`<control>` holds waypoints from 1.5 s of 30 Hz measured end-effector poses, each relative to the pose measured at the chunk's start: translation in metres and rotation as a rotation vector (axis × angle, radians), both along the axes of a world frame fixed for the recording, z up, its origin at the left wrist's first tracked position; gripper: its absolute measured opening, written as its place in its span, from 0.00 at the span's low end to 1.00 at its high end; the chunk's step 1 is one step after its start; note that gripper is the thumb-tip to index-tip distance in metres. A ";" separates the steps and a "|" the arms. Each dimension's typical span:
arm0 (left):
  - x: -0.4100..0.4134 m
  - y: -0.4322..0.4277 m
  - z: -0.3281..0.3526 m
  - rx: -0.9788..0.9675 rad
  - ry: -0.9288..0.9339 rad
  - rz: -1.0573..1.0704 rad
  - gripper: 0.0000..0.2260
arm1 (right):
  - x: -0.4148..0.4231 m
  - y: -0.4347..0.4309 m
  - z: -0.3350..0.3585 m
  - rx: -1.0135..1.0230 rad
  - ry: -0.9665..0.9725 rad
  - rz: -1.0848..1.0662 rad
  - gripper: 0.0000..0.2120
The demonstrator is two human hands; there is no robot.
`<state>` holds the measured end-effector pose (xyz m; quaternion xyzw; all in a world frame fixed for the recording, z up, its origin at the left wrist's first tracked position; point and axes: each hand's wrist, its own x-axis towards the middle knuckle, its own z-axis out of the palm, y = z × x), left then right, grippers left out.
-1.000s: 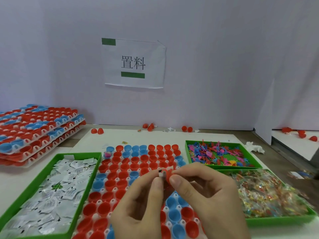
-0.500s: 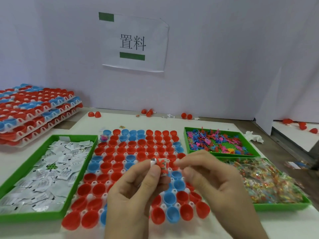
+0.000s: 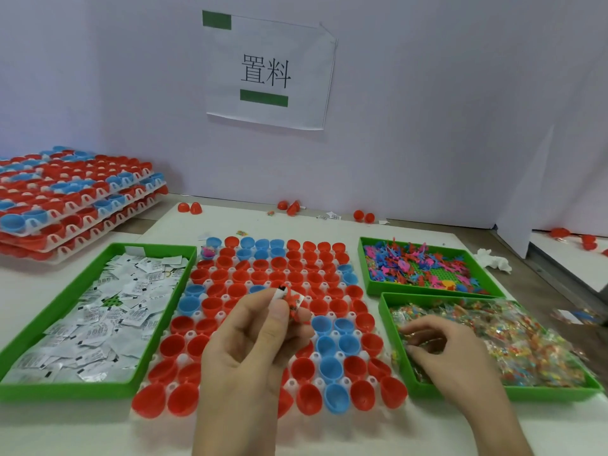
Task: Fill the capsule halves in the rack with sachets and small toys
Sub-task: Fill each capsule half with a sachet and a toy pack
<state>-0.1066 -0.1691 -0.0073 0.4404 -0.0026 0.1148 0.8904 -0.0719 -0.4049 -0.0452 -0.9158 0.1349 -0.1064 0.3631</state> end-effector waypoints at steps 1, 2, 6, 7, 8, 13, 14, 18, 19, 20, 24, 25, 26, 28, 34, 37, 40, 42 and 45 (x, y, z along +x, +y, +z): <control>0.000 0.001 -0.001 0.007 -0.002 -0.002 0.07 | 0.000 0.000 0.000 0.014 -0.020 -0.004 0.16; -0.001 0.000 0.000 0.011 0.000 -0.004 0.08 | 0.000 0.000 0.000 0.033 -0.040 -0.008 0.16; -0.002 -0.001 0.000 0.040 -0.015 0.011 0.10 | 0.000 0.003 0.001 0.103 -0.144 -0.041 0.17; -0.001 -0.001 -0.002 0.058 -0.028 0.019 0.10 | 0.000 0.004 0.001 0.117 -0.185 -0.068 0.16; -0.001 -0.001 -0.002 0.076 -0.040 0.025 0.10 | 0.000 0.004 0.003 0.133 -0.232 -0.096 0.16; -0.003 -0.003 0.000 0.221 -0.117 0.046 0.12 | -0.015 0.027 0.028 0.313 -0.582 -0.001 0.15; -0.004 -0.005 0.001 0.259 -0.140 0.050 0.12 | -0.020 0.039 0.036 0.387 -0.642 0.095 0.13; -0.011 -0.012 0.006 0.366 -0.207 0.033 0.11 | -0.034 0.089 0.054 0.619 -0.718 0.383 0.09; -0.013 -0.012 0.007 0.384 -0.221 0.021 0.12 | -0.036 0.096 0.056 0.662 -0.706 0.412 0.08; -0.014 -0.011 0.007 0.397 -0.229 0.011 0.12 | -0.038 0.101 0.058 0.706 -0.684 0.438 0.06; -0.015 -0.003 0.006 0.446 -0.237 0.009 0.17 | -0.042 0.102 0.062 0.784 -0.583 0.497 0.04; -0.015 -0.002 0.006 0.462 -0.243 0.009 0.19 | -0.042 0.101 0.062 0.787 -0.570 0.502 0.06; -0.015 -0.001 0.006 0.480 -0.251 0.008 0.19 | -0.041 0.099 0.061 0.792 -0.558 0.505 0.07; -0.015 0.000 0.006 0.525 -0.273 0.009 0.17 | -0.041 0.097 0.061 0.792 -0.538 0.519 0.07; -0.013 0.011 -0.001 0.631 -0.324 0.020 0.11 | -0.044 0.092 0.067 0.749 -0.450 0.596 0.05; -0.010 0.017 -0.006 0.590 -0.295 0.031 0.09 | -0.045 0.092 0.070 0.754 -0.330 0.679 0.11; -0.006 0.021 -0.007 0.505 -0.281 -0.015 0.12 | -0.044 0.096 0.070 0.730 -0.337 0.688 0.14; -0.006 0.022 -0.006 0.433 -0.281 -0.071 0.15 | -0.043 0.099 0.069 0.768 -0.408 0.691 0.12; -0.006 0.023 -0.003 0.370 -0.291 -0.113 0.16 | -0.042 0.106 0.067 0.839 -0.475 0.711 0.10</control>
